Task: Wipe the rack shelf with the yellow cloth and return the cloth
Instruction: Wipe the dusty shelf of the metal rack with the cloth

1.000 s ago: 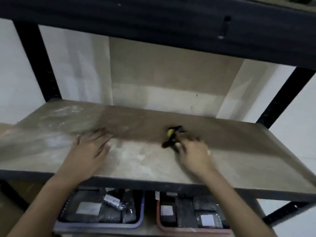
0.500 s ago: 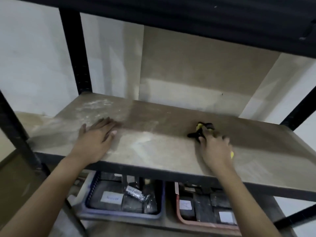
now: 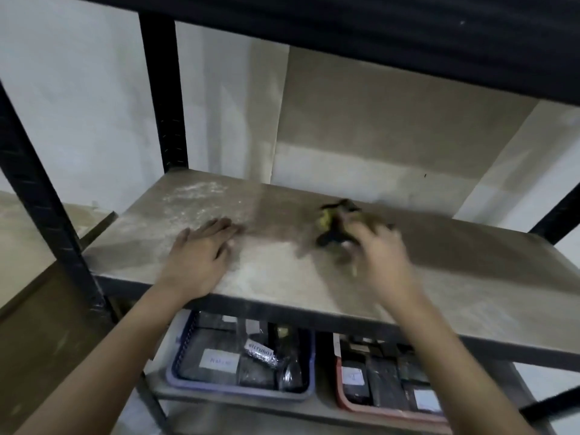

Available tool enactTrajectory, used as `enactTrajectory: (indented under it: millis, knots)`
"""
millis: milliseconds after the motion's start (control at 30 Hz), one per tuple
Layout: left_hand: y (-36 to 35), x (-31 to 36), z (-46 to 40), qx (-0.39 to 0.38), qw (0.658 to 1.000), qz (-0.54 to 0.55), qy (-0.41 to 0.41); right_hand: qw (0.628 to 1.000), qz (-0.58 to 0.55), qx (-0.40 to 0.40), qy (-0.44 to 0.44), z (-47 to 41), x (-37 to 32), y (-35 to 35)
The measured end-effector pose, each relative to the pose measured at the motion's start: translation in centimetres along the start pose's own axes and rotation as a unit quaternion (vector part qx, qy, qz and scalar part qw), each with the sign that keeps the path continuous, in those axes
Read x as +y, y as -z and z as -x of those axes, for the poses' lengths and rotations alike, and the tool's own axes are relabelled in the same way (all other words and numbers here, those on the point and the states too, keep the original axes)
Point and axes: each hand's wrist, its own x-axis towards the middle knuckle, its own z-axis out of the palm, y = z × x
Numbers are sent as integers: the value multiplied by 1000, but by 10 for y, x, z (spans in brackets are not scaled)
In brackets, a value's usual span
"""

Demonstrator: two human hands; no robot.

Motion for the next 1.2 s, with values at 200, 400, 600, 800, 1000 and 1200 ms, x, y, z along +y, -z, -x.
enactTrajectory:
  millis: [200, 400, 600, 800, 1000, 1200]
  knots:
    - [-4, -2, -2, 4, 1000, -14, -3, 948, 70, -47, -306, -35, 112, -11]
    - [-8, -6, -5, 9, 1000, -21, -1, 977, 57, -63, -198, -105, 81, -44]
    - [-8, -7, -6, 33, 999, 11, -1, 993, -12, -110, 50, -104, -5, -66]
    - [-9, -10, -3, 59, 995, 73, 28, 947, -88, -169, 258, -8, -61, -38]
    - [-6, -6, -4, 69, 994, 73, 34, 978, -147, -89, 120, -12, -46, -15]
    - [-2, -2, 0, 87, 992, 89, 28, 980, -59, -167, -94, -16, -57, -21]
